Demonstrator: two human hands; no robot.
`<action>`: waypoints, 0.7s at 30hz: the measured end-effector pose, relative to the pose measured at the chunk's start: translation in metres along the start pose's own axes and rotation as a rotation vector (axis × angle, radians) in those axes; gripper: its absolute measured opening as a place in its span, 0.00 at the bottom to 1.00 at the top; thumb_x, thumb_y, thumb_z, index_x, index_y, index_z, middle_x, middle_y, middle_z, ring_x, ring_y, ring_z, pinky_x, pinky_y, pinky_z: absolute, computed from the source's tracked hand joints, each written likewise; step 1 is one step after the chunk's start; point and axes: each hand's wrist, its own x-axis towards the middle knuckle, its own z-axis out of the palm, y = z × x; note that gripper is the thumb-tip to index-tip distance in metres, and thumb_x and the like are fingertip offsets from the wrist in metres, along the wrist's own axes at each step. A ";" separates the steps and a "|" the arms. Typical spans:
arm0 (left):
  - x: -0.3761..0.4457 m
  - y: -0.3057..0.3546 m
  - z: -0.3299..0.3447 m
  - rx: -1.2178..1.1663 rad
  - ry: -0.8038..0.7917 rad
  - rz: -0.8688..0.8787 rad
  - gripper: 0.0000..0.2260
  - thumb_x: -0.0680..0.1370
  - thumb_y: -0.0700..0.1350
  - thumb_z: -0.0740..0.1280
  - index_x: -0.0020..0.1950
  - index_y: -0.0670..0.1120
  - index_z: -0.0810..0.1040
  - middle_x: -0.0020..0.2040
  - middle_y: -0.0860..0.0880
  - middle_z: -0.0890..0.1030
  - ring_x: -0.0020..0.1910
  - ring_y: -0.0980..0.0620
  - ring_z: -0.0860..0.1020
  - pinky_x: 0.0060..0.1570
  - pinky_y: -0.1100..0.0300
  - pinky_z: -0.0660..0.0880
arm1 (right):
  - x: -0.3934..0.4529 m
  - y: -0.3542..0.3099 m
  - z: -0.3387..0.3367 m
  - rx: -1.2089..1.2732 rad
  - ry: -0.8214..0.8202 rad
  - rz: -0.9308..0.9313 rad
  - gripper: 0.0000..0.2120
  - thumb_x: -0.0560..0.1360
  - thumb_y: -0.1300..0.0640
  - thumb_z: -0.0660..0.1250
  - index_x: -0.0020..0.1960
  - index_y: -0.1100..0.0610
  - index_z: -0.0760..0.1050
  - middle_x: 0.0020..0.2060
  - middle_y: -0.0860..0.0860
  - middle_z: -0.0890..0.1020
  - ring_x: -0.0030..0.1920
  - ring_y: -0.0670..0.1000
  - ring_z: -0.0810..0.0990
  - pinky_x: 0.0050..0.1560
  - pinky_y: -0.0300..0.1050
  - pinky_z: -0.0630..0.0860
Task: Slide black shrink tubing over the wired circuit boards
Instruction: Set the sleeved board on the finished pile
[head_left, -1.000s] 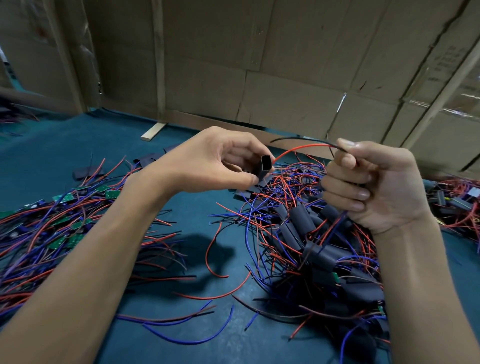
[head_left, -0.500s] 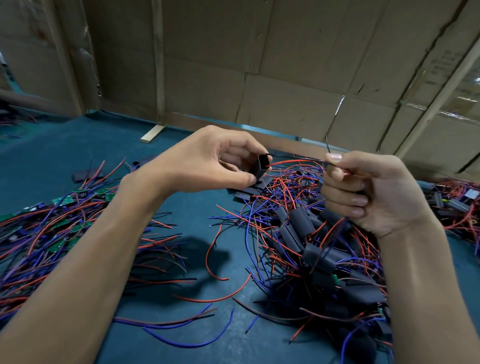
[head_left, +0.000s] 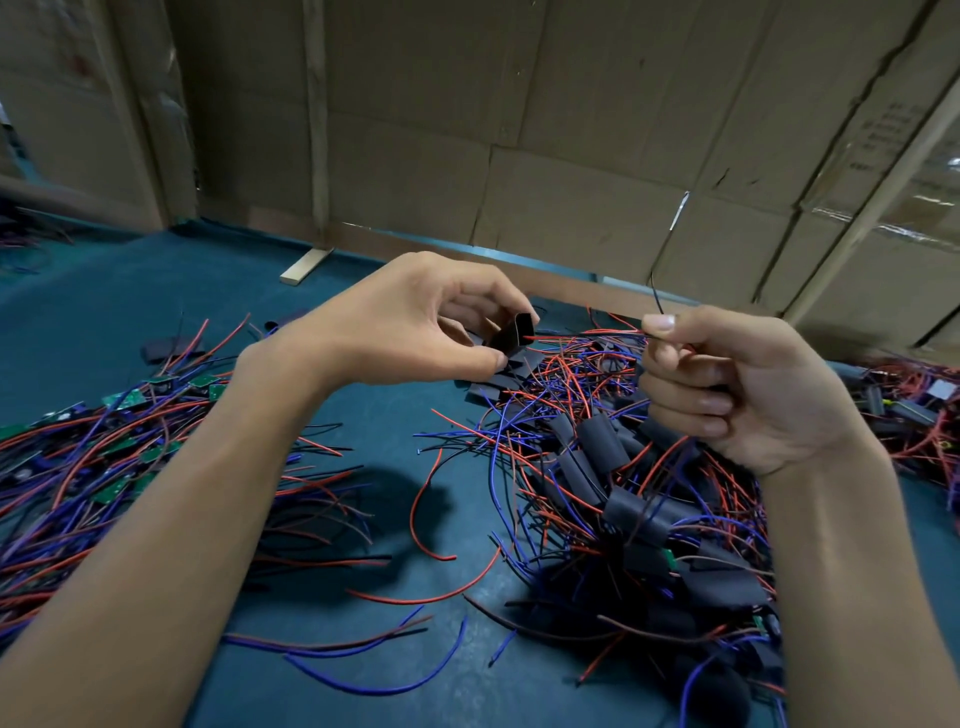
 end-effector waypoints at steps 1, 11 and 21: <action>0.000 0.000 0.000 0.029 -0.005 0.006 0.16 0.73 0.33 0.74 0.57 0.47 0.82 0.50 0.51 0.86 0.51 0.54 0.84 0.55 0.49 0.80 | 0.000 0.000 0.000 -0.001 -0.002 0.003 0.12 0.67 0.53 0.70 0.30 0.57 0.71 0.25 0.48 0.51 0.24 0.47 0.49 0.21 0.35 0.49; -0.001 0.001 -0.001 0.086 -0.007 0.028 0.16 0.72 0.32 0.73 0.57 0.48 0.83 0.49 0.54 0.86 0.51 0.56 0.84 0.53 0.47 0.80 | 0.001 0.001 0.003 -0.010 0.011 0.008 0.12 0.71 0.55 0.65 0.29 0.56 0.75 0.27 0.49 0.49 0.25 0.48 0.48 0.22 0.35 0.49; 0.002 0.005 0.003 0.127 0.002 0.087 0.15 0.72 0.36 0.74 0.57 0.48 0.83 0.49 0.52 0.86 0.50 0.56 0.84 0.52 0.49 0.79 | 0.010 0.006 0.010 -0.182 0.085 0.097 0.12 0.66 0.46 0.74 0.34 0.54 0.80 0.22 0.44 0.57 0.21 0.43 0.53 0.24 0.33 0.48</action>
